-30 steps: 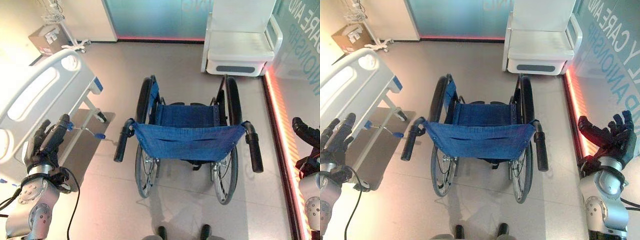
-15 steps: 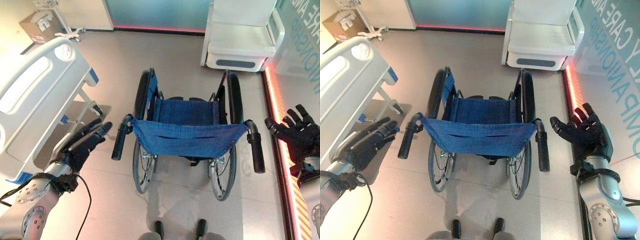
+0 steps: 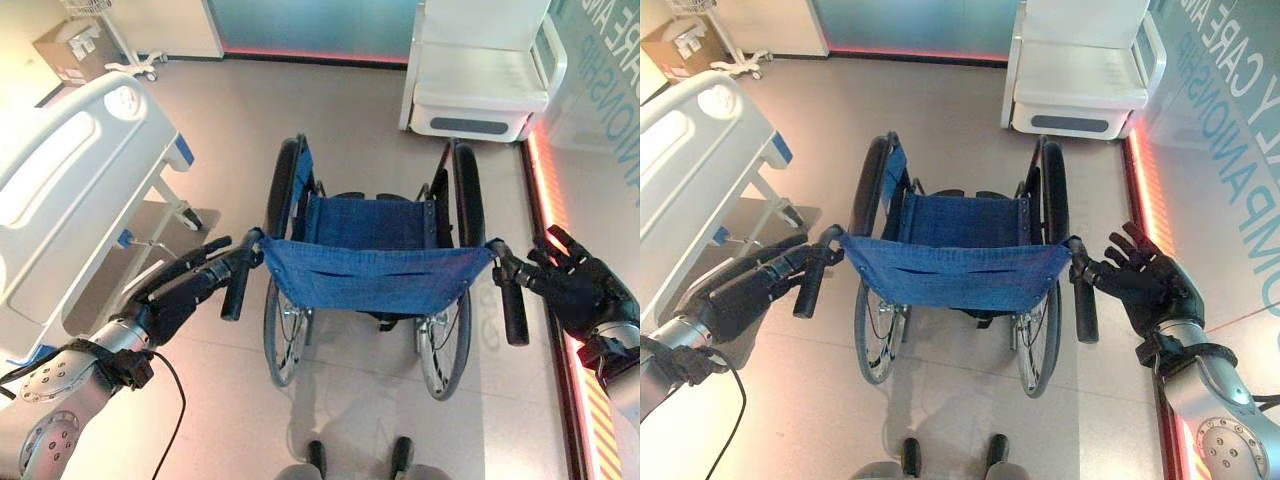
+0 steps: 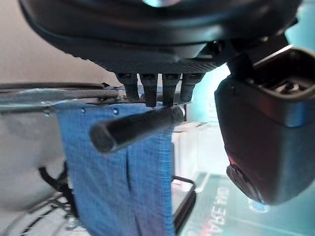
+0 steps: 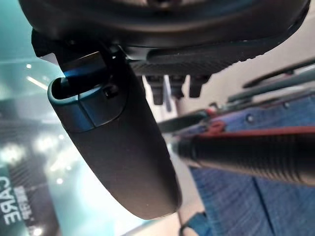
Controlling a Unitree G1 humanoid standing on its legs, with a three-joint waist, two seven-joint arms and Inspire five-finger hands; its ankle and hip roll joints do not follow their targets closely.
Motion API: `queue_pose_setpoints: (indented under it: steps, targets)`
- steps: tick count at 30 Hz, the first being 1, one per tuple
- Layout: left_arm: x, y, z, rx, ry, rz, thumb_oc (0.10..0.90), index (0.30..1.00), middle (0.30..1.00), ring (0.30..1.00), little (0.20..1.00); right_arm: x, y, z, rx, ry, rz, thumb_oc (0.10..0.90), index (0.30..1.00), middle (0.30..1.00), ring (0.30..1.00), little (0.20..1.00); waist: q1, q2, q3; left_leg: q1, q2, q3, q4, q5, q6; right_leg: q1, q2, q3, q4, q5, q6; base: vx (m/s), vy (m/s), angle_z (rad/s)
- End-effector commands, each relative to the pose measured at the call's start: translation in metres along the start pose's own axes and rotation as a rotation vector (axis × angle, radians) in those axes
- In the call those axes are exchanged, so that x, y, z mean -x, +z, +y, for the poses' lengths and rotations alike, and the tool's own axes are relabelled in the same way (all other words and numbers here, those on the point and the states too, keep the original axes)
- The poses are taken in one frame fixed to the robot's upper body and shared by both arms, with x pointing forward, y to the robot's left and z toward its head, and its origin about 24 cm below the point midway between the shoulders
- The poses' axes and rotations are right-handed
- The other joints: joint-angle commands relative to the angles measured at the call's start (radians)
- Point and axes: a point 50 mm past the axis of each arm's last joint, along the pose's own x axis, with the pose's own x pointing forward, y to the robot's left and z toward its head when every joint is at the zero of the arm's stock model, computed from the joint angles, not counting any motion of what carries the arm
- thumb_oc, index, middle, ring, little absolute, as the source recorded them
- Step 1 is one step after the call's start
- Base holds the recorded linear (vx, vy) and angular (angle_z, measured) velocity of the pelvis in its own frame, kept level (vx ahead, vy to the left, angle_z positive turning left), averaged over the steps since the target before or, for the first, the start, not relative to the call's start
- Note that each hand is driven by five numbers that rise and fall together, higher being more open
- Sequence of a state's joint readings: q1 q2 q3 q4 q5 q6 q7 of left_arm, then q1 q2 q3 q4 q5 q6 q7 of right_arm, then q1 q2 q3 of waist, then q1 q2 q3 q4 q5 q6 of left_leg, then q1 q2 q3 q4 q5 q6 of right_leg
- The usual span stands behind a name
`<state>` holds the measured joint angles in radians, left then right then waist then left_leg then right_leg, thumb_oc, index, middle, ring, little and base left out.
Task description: Push the wheelchair next to the bed
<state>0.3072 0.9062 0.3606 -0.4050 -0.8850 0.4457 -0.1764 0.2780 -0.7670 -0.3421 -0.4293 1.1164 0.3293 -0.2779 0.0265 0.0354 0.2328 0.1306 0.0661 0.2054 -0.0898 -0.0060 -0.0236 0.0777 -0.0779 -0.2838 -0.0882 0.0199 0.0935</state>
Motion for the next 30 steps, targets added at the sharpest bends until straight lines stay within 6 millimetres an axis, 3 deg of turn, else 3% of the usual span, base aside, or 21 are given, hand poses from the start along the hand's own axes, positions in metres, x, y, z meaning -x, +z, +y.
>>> queue_pose_setpoints:
  steps: [1, 5, 11, 26, 30]
  targets:
    - [0.002, 0.046, -0.013, -0.089, -0.135, -0.164, 0.800, 0.900, 0.900, 0.900, 0.900, -0.001, 0.037, 0.026, 0.039, 0.168, -0.153, 0.800, 0.900, 0.900, 0.900, 0.900, -0.016, -0.039, -0.059, -0.039, -0.015, 0.057, 0.003, 0.007, -0.014, 0.012, -0.029, -0.001, 0.001, 0.009, 0.055, 0.00, 0.000, 0.00]
    - [0.000, 0.042, -0.018, -0.088, -0.182, -0.117, 0.800, 0.900, 0.900, 0.900, 0.900, -0.001, 0.036, 0.030, 0.061, 0.196, -0.130, 0.800, 0.900, 0.900, 0.900, 0.900, -0.019, -0.038, -0.061, -0.036, -0.015, 0.060, 0.002, 0.006, -0.013, 0.013, -0.027, 0.000, 0.001, 0.009, 0.056, 0.00, 0.000, 0.00]
    - [0.002, 0.041, -0.020, -0.237, -0.242, -0.028, 0.800, 0.900, 0.900, 0.900, 0.900, 0.000, 0.040, 0.031, 0.138, 0.197, -0.098, 0.800, 0.900, 0.900, 0.900, 0.900, -0.022, -0.034, -0.062, -0.036, -0.015, 0.062, 0.002, 0.008, -0.014, 0.013, -0.027, 0.004, 0.001, 0.009, 0.059, 0.00, 0.000, 0.00]
    - [0.018, 0.064, 0.008, -0.547, -0.101, 0.078, 0.800, 0.900, 0.900, 0.900, 0.900, 0.001, 0.053, 0.020, 0.161, 0.104, -0.099, 0.800, 0.900, 0.900, 0.900, 0.900, -0.020, -0.019, -0.066, -0.027, -0.015, 0.064, 0.002, 0.005, -0.010, 0.022, -0.032, -0.003, 0.001, 0.007, 0.064, 0.00, 0.000, 0.00]
    - [0.023, 0.061, 0.012, -0.511, -0.099, 0.117, 0.800, 0.900, 0.900, 0.900, 0.900, 0.003, 0.052, 0.014, 0.208, 0.048, -0.102, 0.800, 0.900, 0.900, 0.900, 0.900, -0.019, -0.018, -0.072, -0.025, -0.016, 0.063, 0.002, 0.003, -0.010, 0.026, -0.033, -0.008, 0.001, 0.004, 0.065, 0.02, 0.004, 0.00]
